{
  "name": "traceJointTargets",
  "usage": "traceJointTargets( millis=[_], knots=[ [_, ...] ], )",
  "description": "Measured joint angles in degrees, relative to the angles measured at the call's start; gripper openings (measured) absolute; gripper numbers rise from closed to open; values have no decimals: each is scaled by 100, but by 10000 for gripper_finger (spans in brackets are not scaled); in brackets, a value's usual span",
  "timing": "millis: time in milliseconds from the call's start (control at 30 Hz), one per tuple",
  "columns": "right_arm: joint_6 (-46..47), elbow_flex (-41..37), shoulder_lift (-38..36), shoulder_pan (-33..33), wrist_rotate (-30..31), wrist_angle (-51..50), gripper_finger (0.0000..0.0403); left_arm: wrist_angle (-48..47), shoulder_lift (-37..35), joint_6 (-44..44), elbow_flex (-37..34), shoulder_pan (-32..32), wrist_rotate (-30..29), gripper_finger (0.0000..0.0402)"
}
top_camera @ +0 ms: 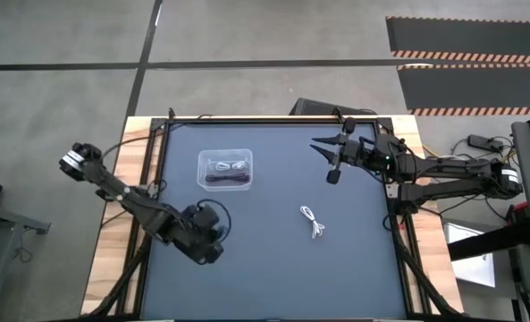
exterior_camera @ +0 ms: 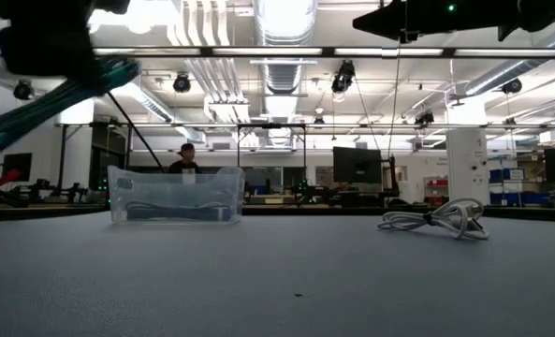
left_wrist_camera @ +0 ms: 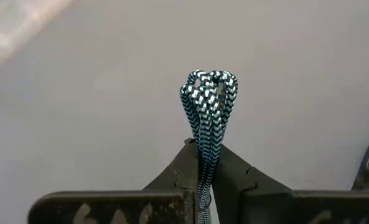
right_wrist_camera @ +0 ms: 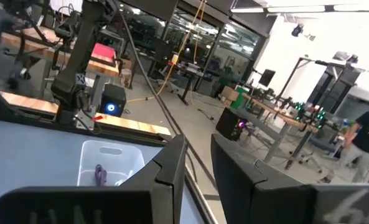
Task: Pick and place USB-C Cables
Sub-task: Put the blue charger cable into the bin
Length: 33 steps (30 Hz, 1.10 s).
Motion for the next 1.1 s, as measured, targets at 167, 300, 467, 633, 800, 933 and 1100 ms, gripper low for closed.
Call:
traceJointTargets(
  millis=[167, 300, 467, 633, 800, 933, 1100],
  knots=[
    [250, -108, 2, 0, 0, -37, 68, 195, -384, 1250, 42, 295, -529, 8],
    [504, -168, 2, 0, -51, -90, 68, 870, -579, 2587, 29, 582, -834, 8],
    [859, -212, 2, 0, -598, -136, 68, 1822, -666, 4219, 31, 932, -933, 8],
    [949, -304, 2, 0, -889, -94, 68, 2661, -671, 5801, 31, 1228, -956, 8],
    [1004, -598, 2, 0, -938, 451, 68, 3447, -685, 7074, 31, 1542, -956, 8],
    [1009, -771, -2, 0, -1213, 683, 68, 3603, -734, 7594, 74, 1810, -954, 8],
    [923, -854, -9, 0, -1241, 690, 68, 3589, -761, 7685, 84, 2125, -953, 8]
  ],
)
